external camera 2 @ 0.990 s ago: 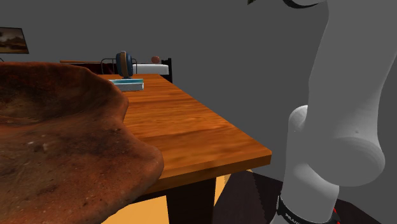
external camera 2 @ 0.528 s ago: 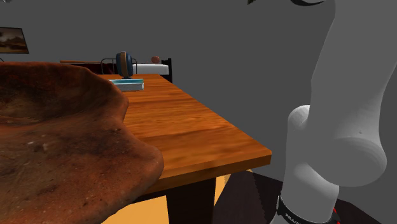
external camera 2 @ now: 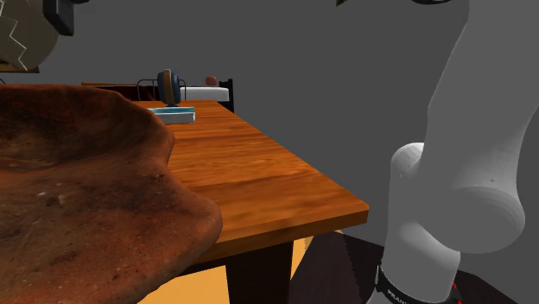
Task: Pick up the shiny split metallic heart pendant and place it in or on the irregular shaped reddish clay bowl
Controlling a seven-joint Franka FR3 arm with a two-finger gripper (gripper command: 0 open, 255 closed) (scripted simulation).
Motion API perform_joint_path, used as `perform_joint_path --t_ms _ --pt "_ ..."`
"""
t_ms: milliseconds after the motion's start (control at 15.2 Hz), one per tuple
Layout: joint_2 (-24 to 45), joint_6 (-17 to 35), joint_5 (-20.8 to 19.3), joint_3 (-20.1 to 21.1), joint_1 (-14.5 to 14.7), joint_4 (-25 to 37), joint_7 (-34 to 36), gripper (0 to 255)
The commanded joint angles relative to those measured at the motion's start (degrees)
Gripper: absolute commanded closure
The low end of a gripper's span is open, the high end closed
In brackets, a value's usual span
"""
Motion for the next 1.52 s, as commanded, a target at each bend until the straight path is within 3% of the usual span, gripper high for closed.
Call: perform_joint_path --t_ms 0,528,594,924,1188,1452 --pt "-0.60 1.46 0.08 0.06 0.03 -2.15 -0.69 255" --pt "-0.91 2.15 0.12 0.07 0.04 -3.22 -1.05 255" --pt "-0.91 2.15 0.12 0.07 0.04 -3.22 -1.05 0" --pt "-0.91 2.15 0.12 0.07 0.04 -3.22 -1.05 0" --pt "3.20 -5.03 -0.81 -1.06 -0.77 7.78 0.55 0" --pt "3.20 -5.03 -0.81 -1.06 -0.77 7.78 0.55 0"
